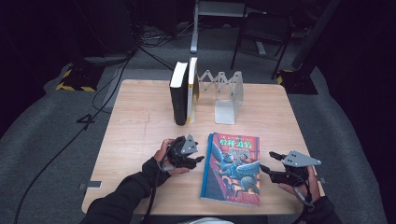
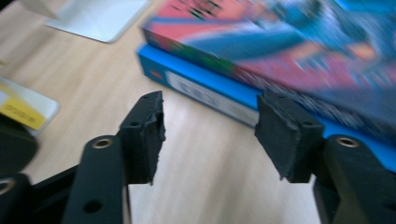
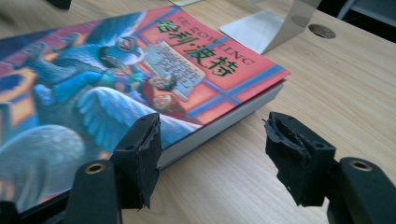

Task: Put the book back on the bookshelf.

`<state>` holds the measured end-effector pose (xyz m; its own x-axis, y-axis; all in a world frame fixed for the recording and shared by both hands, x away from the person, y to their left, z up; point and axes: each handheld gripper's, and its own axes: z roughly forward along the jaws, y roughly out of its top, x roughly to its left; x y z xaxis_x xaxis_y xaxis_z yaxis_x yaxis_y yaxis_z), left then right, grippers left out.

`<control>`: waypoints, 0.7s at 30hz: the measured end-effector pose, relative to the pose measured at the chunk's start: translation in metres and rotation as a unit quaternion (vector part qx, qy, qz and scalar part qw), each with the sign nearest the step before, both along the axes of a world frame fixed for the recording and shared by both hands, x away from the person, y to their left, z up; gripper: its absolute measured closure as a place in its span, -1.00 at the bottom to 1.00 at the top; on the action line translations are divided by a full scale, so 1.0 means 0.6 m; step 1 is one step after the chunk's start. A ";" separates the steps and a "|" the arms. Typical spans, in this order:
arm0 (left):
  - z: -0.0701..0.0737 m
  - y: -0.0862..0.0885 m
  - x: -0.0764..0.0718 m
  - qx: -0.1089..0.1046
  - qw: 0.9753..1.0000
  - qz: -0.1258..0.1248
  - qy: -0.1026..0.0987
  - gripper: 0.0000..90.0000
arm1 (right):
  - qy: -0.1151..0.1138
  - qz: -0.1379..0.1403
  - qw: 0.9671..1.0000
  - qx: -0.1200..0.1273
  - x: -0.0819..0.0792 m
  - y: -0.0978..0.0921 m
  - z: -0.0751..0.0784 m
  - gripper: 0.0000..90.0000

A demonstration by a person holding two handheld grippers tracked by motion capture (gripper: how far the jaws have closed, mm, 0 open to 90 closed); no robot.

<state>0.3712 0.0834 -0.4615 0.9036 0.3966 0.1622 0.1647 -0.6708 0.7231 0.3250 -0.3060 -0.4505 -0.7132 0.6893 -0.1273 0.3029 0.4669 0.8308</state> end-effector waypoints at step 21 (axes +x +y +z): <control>-0.050 0.067 -0.056 0.050 0.997 -0.003 0.058 -0.28 | 0.104 0.056 0.993 0.003 -0.035 0.038 -0.012 -0.41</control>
